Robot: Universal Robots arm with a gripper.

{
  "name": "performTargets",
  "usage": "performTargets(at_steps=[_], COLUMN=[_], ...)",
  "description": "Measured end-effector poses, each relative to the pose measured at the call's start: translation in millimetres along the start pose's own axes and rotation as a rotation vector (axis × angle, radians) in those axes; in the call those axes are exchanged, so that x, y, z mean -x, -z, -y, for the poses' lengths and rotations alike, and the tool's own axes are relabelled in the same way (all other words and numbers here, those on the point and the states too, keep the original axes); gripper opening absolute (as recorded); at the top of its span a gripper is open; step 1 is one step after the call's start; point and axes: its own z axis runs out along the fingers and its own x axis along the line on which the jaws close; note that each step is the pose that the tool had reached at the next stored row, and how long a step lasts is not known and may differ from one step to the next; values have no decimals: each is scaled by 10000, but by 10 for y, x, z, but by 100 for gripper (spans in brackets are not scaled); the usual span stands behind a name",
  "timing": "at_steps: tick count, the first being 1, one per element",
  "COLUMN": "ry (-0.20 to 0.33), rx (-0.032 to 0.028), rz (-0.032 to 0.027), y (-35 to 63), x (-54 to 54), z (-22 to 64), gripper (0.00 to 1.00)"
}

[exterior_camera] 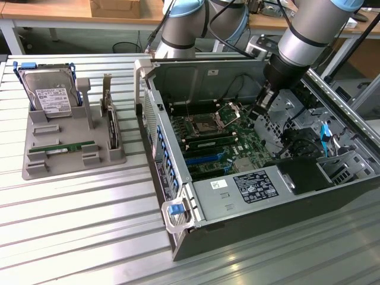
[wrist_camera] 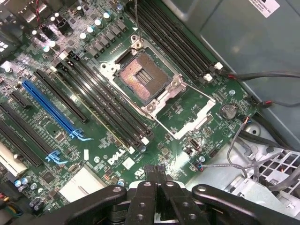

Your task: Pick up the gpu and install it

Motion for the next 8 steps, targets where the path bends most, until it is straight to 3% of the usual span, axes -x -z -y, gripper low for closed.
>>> performTargets(at_steps=[8], ry=[-693], rx=[-29], rz=[59], y=[0], x=[0], z=[0], gripper=[11])
